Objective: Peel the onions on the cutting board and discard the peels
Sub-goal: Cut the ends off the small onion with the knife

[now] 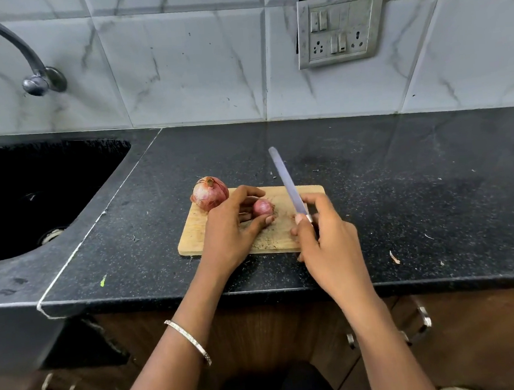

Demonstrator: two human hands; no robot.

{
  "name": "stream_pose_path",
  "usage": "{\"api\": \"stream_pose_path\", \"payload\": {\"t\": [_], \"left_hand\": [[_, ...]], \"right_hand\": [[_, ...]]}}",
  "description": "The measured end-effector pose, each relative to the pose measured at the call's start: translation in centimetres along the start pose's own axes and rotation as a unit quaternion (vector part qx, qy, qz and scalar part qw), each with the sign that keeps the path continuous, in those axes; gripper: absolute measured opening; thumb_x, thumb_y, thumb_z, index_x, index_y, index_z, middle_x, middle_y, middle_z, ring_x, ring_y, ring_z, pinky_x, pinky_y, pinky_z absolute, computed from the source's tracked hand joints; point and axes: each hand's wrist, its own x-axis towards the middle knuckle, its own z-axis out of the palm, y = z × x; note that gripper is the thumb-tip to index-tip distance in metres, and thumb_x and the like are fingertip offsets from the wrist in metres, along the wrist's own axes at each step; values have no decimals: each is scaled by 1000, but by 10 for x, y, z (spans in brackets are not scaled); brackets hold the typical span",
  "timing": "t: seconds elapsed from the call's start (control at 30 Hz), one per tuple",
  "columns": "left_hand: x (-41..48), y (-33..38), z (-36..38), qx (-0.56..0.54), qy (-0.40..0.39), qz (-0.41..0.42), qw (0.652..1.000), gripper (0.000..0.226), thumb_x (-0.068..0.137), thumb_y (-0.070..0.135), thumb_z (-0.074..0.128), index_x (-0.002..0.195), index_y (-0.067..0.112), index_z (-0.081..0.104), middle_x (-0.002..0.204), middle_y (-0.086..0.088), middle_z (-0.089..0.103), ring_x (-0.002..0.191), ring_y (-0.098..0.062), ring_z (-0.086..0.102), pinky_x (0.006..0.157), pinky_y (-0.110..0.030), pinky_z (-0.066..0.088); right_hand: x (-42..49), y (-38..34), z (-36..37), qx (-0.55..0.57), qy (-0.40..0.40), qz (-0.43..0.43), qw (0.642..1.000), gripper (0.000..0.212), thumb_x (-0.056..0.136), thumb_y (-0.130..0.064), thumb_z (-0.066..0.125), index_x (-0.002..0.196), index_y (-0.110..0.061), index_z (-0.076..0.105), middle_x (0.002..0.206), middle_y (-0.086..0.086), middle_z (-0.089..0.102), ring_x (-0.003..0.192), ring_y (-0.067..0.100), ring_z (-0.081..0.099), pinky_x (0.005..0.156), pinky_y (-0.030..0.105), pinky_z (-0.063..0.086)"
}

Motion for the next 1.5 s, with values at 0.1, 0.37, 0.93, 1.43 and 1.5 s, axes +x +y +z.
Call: {"api": "stream_pose_path", "payload": {"t": [0.1, 0.37, 0.93, 1.43, 1.5], "left_hand": [[0, 2, 1, 8, -2, 12, 1000, 34, 81, 15, 85, 111, 19, 69, 100, 14, 71, 97, 0, 69, 87, -29, 61], [0, 1, 0, 44, 0, 24, 999, 32, 84, 18, 82, 114, 24, 72, 102, 15, 72, 97, 0, 68, 87, -29, 60], [3, -2, 3, 23, 15, -7, 1000, 32, 79, 10, 85, 108, 20, 77, 98, 11, 76, 92, 1, 72, 90, -26, 59], [5, -6, 6, 30, 32, -18, 999, 32, 81, 10, 84, 111, 20, 78, 100, 9, 78, 92, -1, 72, 92, -34, 59], [5, -7, 7, 27, 35, -17, 999, 31, 81, 9, 84, 110, 20, 79, 100, 9, 78, 93, -1, 72, 92, -35, 59]], "right_hand": [[-7, -7, -2, -82, 1, 3, 997, 33, 103, -24, 52, 134, -30, 57, 114, -5, 65, 103, 18, 62, 84, 37, 48], [-15, -19, 2, -157, -52, 35, 986, 46, 106, -31, 41, 152, -34, 40, 121, -1, 55, 114, 28, 57, 78, 37, 39], [3, -34, 12, -182, -51, 36, 981, 44, 107, -27, 40, 151, -26, 44, 115, 4, 63, 102, 28, 64, 69, 31, 37], [3, -40, 13, -219, -50, 30, 974, 35, 106, -22, 43, 140, -23, 52, 109, 7, 66, 101, 32, 66, 65, 36, 42], [8, -41, 15, -218, -53, 31, 974, 34, 105, -21, 44, 138, -24, 52, 110, 8, 66, 102, 33, 65, 65, 36, 39]]}}
